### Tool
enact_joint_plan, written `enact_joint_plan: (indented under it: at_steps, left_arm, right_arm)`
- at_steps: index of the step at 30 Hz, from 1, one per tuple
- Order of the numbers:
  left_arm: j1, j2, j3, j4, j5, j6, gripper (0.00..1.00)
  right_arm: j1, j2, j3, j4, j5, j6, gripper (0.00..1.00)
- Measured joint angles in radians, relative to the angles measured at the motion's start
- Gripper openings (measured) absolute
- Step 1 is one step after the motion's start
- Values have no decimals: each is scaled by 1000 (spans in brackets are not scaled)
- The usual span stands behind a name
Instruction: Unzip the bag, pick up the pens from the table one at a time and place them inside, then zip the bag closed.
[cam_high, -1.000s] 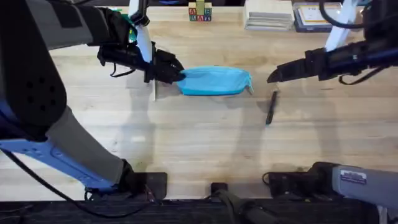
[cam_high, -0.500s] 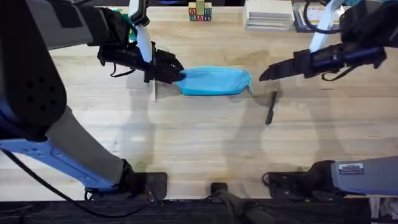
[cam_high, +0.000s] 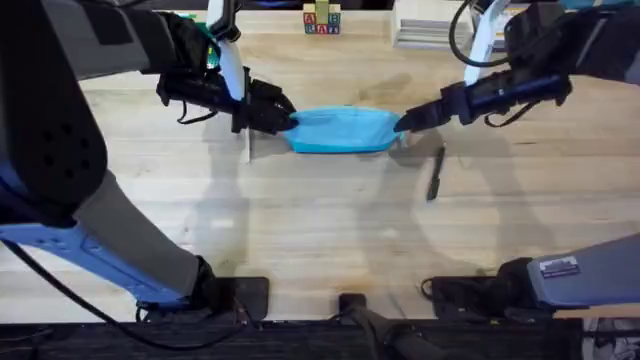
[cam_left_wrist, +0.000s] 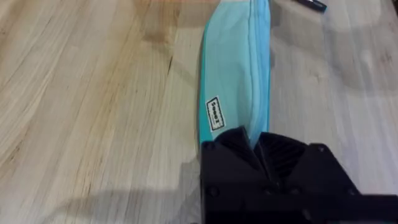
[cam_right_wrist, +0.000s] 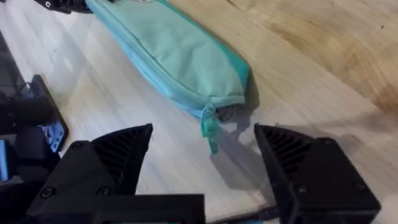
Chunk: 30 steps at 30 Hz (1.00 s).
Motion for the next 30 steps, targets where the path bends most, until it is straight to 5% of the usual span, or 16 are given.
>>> enact_joint_plan:
  at_steps: [30]
  left_arm:
    - [0, 0, 0, 0, 0, 0, 43]
  right_arm:
    - [2, 93, 2, 18, -25, 0, 972]
